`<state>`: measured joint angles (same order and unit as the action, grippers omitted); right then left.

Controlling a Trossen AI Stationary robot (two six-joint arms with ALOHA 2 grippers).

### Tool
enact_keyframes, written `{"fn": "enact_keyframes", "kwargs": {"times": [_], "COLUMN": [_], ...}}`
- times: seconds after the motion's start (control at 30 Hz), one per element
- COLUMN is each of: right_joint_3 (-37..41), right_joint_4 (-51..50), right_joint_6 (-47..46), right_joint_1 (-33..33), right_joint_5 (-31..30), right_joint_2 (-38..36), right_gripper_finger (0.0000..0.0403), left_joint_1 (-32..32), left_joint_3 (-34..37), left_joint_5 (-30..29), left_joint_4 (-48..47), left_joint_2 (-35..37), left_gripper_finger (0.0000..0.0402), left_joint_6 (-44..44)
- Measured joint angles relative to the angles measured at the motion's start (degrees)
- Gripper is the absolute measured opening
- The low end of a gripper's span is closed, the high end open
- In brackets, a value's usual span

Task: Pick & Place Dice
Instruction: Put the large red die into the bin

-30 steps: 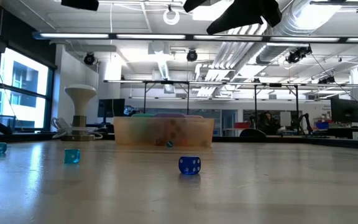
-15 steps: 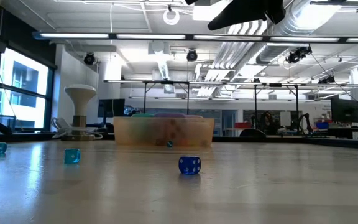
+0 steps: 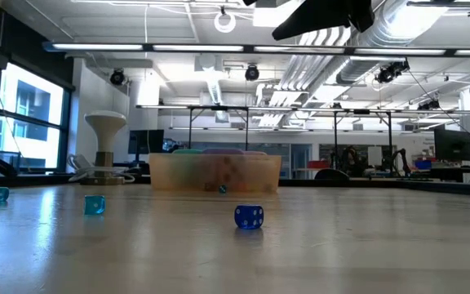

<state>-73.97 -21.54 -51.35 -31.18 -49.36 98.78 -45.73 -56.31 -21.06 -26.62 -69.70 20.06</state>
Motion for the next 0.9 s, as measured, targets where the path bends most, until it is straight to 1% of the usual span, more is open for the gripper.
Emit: {"fn": "enact_keyframes", "kwargs": {"times": [0.1, 0.2, 0.33, 0.43, 0.7, 0.9], "right_joint_3": [0.0, 0.0, 0.0, 0.0, 0.0, 0.0], "right_joint_4": [0.0, 0.0, 0.0, 0.0, 0.0, 0.0], "right_joint_6": [0.1, 0.2, 0.2, 0.2, -1.1, -1.0], "right_joint_1": [0.0, 0.0, 0.0, 0.0, 0.0, 0.0], "right_joint_5": [-0.2, -1.3, -1.6, -1.5, -1.1, -1.3], "right_joint_2": [0.0, 0.0, 0.0, 0.0, 0.0, 0.0], "right_gripper_finger": [0.0282, 0.0282, 0.0282, 0.0282, 0.0282, 0.0282], "left_joint_1": [-2.8, -5.4, -7.4, -7.9, -8.3, -9.6], "left_joint_3": [0.1, 0.0, 0.0, 0.1, 0.1, 0.3], "left_joint_5": [-0.1, -0.7, -5.7, -7.3, -7.8, -8.1], "left_joint_4": [-2.6, -2.2, -2.4, -2.5, -4.2, -7.3], "left_joint_2": [-1.8, -4.6, -9.0, -11.3, -11.9, -11.9], "left_gripper_finger": [0.04, 0.04, 0.04, 0.04, 0.04, 0.04], "left_joint_6": [4.1, 3.9, 4.5, 6.0, 10.7, 13.2]}}
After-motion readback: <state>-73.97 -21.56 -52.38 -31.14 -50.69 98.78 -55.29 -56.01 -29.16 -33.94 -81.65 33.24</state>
